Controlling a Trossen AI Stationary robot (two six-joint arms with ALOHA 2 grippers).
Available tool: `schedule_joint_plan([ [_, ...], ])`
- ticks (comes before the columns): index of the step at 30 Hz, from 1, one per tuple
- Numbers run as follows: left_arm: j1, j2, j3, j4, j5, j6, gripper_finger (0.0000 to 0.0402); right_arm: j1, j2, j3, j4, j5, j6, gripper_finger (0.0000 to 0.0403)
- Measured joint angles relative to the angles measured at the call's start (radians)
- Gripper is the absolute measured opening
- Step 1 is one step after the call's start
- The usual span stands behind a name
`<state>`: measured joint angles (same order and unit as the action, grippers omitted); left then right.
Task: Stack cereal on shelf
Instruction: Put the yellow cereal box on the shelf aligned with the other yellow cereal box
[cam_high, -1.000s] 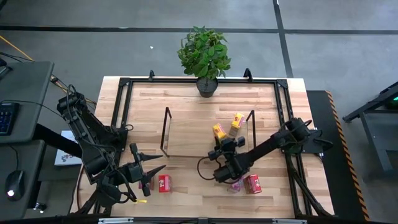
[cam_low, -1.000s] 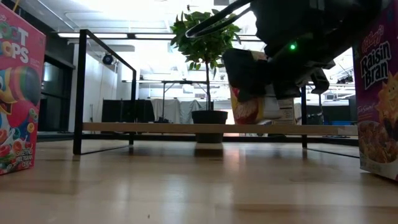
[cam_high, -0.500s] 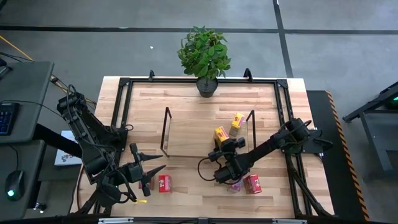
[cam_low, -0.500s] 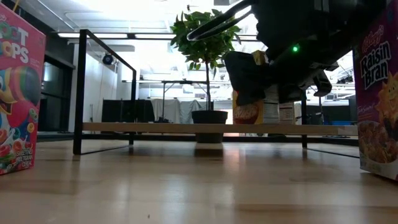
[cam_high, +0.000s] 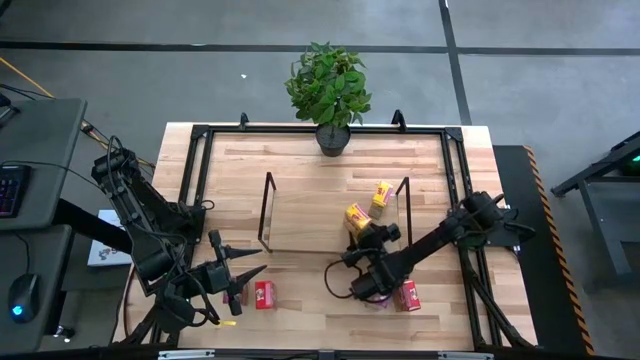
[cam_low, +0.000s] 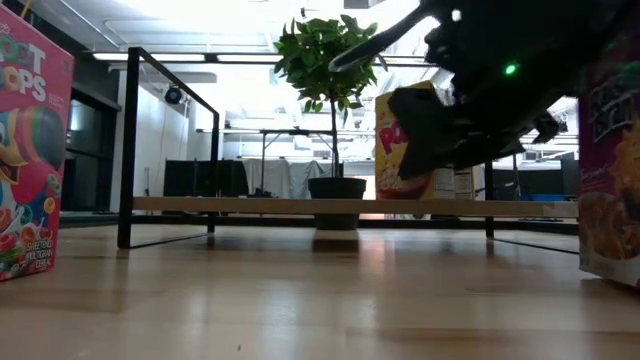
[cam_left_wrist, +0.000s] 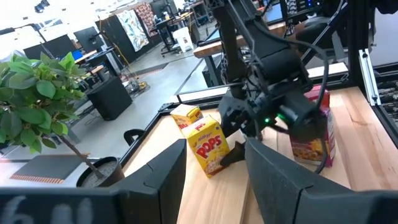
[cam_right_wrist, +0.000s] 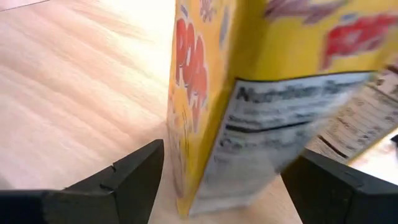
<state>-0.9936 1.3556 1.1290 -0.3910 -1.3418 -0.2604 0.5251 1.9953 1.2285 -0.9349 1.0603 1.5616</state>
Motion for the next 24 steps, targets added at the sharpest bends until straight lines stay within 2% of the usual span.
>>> schedule_joint_plan([
  [9, 0.000, 0.000, 0.000, 0.000, 0.000, 0.000, 0.0157, 0.066, -0.047, 0.002, -0.071, -0.025, -0.001, 0.0300],
  [14, 0.000, 0.000, 0.000, 0.000, 0.000, 0.000, 0.0157, 0.087, -0.067, 0.002, -0.060, -0.046, -0.057, 0.0300],
  [20, 0.006, 0.000, 0.000, 0.000, 0.000, 0.000, 0.0157, 0.096, -0.125, 0.041, -0.048, -0.135, -0.195, 0.0300],
  [24, 0.020, 0.000, 0.000, 0.000, 0.008, -0.001, 0.0157, 0.096, -0.160, 0.115, -0.044, -0.149, -0.291, 0.0300],
])
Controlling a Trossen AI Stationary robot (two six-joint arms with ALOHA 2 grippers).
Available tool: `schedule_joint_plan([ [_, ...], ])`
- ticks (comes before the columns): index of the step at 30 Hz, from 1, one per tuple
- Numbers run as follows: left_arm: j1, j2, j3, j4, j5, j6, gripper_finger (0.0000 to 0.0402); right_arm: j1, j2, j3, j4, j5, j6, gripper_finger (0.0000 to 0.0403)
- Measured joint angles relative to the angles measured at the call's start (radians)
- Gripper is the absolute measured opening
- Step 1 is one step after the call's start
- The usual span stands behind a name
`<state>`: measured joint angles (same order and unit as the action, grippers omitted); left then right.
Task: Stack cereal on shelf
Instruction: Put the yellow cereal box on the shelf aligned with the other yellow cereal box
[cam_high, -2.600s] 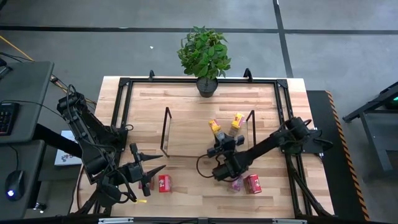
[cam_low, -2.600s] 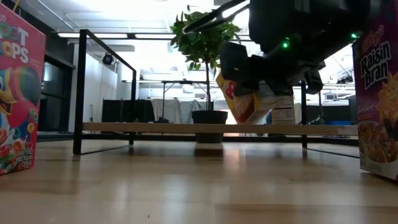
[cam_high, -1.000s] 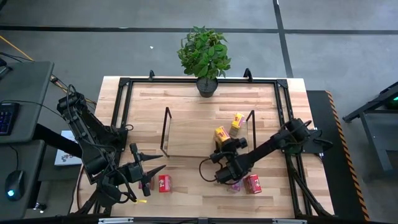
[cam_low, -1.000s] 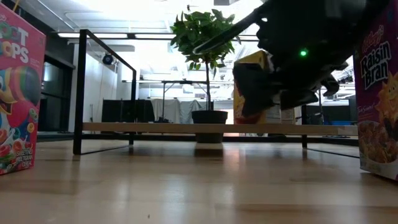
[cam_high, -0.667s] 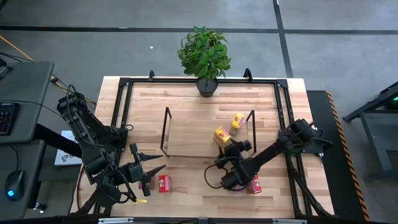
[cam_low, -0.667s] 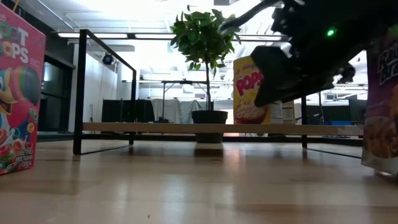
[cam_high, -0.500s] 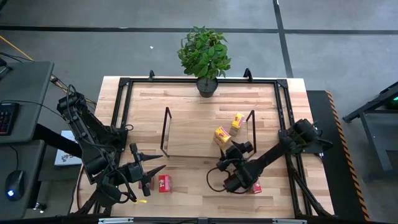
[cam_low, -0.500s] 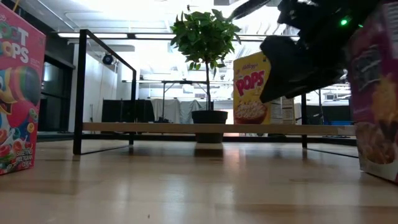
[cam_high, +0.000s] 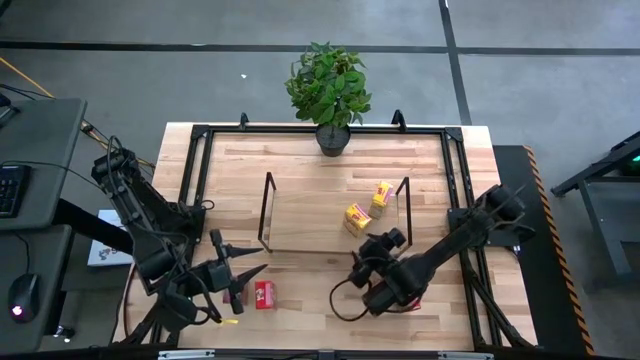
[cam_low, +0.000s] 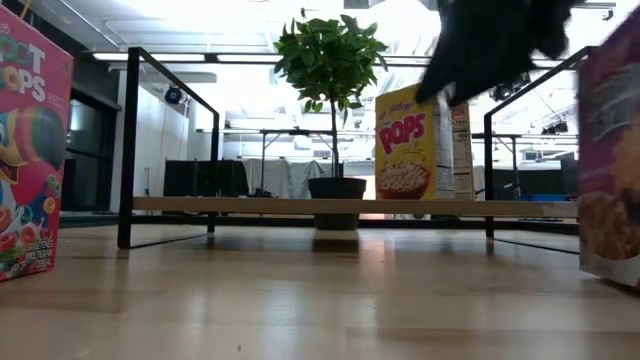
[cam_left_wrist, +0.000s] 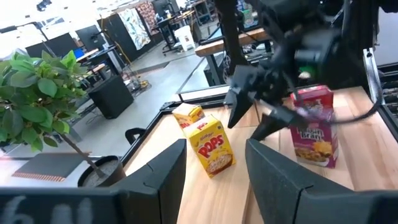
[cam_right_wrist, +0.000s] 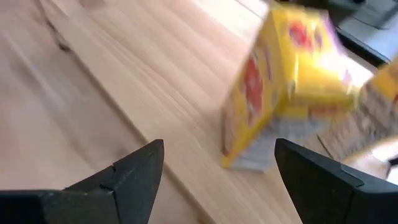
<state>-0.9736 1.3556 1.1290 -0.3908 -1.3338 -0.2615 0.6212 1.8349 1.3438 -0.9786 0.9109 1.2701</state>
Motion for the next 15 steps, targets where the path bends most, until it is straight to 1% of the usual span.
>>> schedule_joint_plan([
  [4, 0.020, 0.000, 0.000, 0.000, 0.064, -0.002, 0.0157, 0.002, -0.017, 0.102, -0.003, 0.006, -0.107, 0.0300],
  [8, 0.038, 0.000, 0.000, 0.000, 0.100, -0.002, 0.0157, 0.002, -0.017, 0.190, 0.028, 0.047, -0.320, 0.0300],
  [12, 0.040, 0.000, 0.000, 0.000, 0.103, -0.002, 0.0157, -0.029, -0.017, 0.267, 0.055, 0.108, -0.493, 0.0300],
  [14, 0.040, 0.000, 0.000, 0.000, 0.103, -0.001, 0.0157, -0.067, -0.017, 0.309, 0.056, 0.093, -0.532, 0.0297],
  [15, 0.040, 0.000, 0.000, 0.000, 0.103, 0.001, 0.0157, -0.091, -0.017, 0.327, 0.056, 0.066, -0.552, 0.0290],
])
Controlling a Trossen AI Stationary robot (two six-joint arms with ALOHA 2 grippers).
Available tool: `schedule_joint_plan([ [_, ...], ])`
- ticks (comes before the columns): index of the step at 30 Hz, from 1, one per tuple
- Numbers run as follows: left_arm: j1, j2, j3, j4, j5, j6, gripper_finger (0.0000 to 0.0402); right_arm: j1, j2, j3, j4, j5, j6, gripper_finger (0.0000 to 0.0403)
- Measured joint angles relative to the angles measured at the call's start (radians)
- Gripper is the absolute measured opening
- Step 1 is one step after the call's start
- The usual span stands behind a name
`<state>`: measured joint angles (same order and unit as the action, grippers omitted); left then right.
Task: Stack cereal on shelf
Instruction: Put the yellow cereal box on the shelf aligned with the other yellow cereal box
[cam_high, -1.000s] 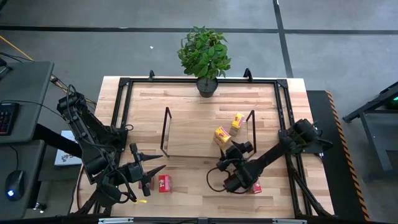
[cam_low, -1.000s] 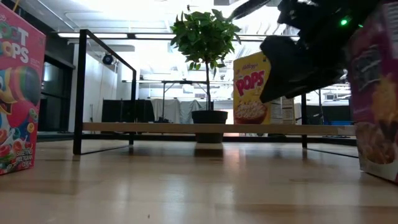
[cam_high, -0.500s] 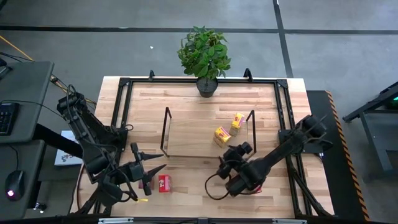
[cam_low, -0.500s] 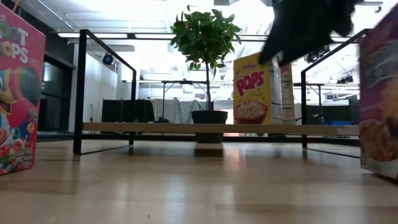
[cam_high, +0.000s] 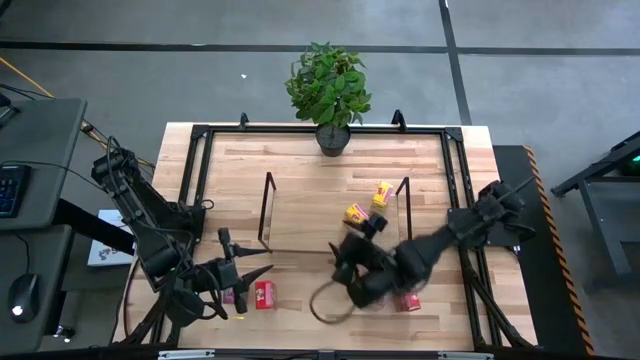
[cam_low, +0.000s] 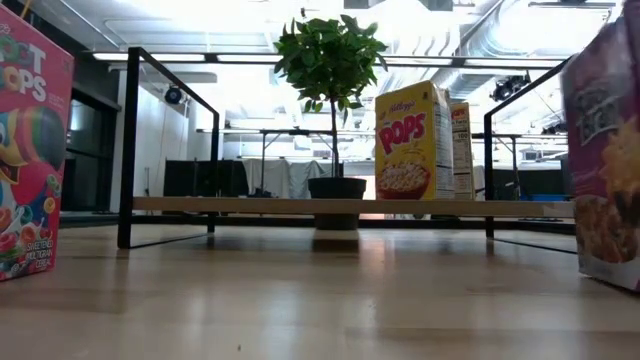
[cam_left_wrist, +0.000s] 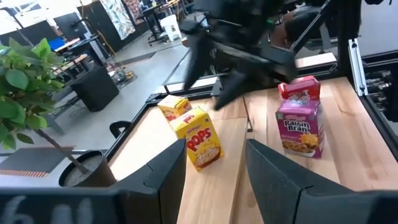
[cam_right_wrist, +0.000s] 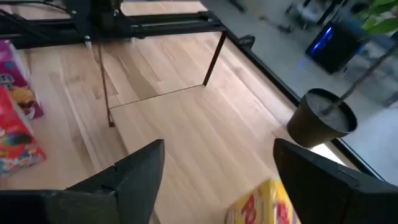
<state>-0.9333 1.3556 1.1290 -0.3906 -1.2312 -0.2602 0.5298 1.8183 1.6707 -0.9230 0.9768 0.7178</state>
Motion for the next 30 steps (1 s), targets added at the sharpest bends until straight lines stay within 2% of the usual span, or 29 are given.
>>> schedule_joint_plan([
  [2, 0.000, 0.000, 0.000, 0.000, 0.000, 0.000, 0.0157, -0.057, 0.000, 0.026, -0.002, -0.066, -0.051, 0.0264],
  [4, 0.000, 0.000, 0.000, 0.000, 0.000, 0.000, 0.0157, -0.124, 0.000, 0.036, -0.027, -0.126, -0.093, 0.0213],
  [8, 0.000, 0.000, 0.000, 0.000, -0.001, -0.001, 0.0157, -0.253, 0.000, 0.036, -0.133, -0.262, -0.151, 0.0050],
  [9, -0.001, 0.000, 0.000, 0.000, 0.000, 0.000, 0.0157, -0.278, 0.000, 0.036, -0.166, -0.286, -0.166, 0.0026],
  [13, -0.007, 0.000, 0.000, 0.000, 0.000, 0.000, 0.0157, -0.358, -0.007, 0.036, -0.268, -0.354, -0.181, 0.0024],
  [16, -0.008, 0.000, 0.000, 0.000, 0.000, -0.001, 0.0157, -0.423, -0.013, 0.037, -0.356, -0.503, -0.212, 0.0004],
  [19, -0.008, 0.000, 0.000, 0.002, 0.000, 0.000, 0.0157, -0.475, -0.013, 0.037, -0.397, -0.622, -0.243, 0.0007],
  [30, -0.002, 0.000, 0.000, 0.008, -0.003, 0.001, 0.0157, -0.480, -0.013, 0.037, -0.366, -0.761, -0.394, 0.0000],
])
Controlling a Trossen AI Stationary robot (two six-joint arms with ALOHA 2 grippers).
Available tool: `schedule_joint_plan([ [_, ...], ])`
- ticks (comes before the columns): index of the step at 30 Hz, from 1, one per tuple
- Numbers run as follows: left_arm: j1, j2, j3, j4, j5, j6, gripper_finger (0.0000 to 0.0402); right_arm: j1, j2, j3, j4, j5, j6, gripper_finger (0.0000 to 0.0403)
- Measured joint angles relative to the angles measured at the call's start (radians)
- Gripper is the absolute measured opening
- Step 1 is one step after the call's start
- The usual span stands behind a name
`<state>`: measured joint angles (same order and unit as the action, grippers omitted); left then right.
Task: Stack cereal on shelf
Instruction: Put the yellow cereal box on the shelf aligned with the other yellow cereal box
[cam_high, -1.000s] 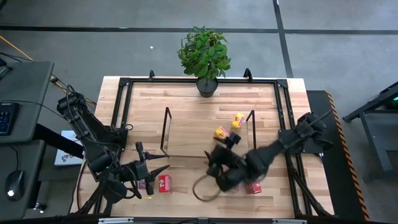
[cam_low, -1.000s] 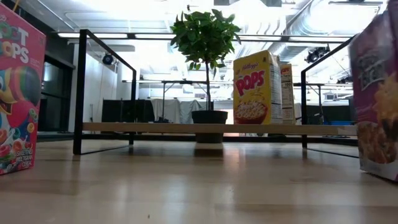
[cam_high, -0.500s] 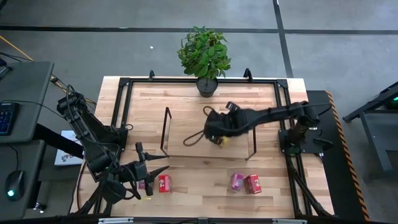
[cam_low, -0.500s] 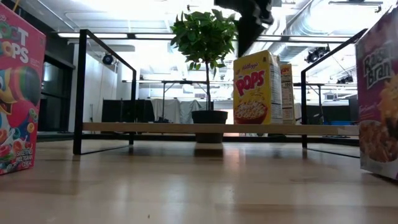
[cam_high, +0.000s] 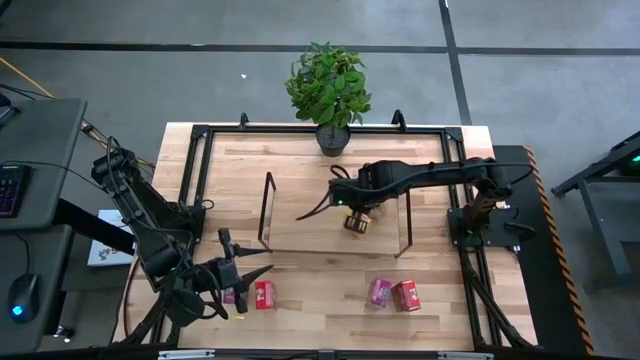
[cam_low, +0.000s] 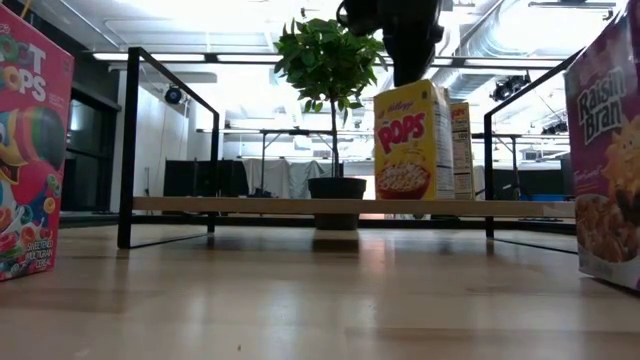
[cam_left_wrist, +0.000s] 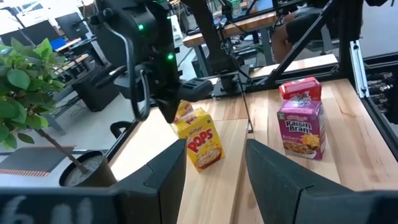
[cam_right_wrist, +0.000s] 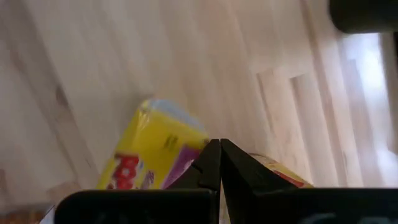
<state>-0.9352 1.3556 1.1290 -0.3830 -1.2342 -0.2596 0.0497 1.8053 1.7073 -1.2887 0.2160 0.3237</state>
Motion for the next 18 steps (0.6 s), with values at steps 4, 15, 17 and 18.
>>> schedule_joint_plan([
  [4, 0.000, 0.000, 0.000, 0.000, 0.003, 0.000, 0.0157, 0.012, 0.000, 0.000, -0.001, -0.018, -0.019, 0.0000],
  [15, 0.000, 0.000, 0.000, -0.001, 0.003, 0.001, 0.0157, 0.013, 0.005, -0.001, 0.093, -0.094, -0.110, 0.0000],
  [17, 0.000, 0.000, 0.000, -0.001, 0.003, 0.001, 0.0157, 0.013, 0.005, -0.001, 0.111, -0.106, -0.124, 0.0000],
  [18, 0.000, 0.000, 0.000, -0.001, 0.003, 0.001, 0.0157, 0.013, 0.005, -0.001, 0.123, -0.101, -0.126, 0.0000],
])
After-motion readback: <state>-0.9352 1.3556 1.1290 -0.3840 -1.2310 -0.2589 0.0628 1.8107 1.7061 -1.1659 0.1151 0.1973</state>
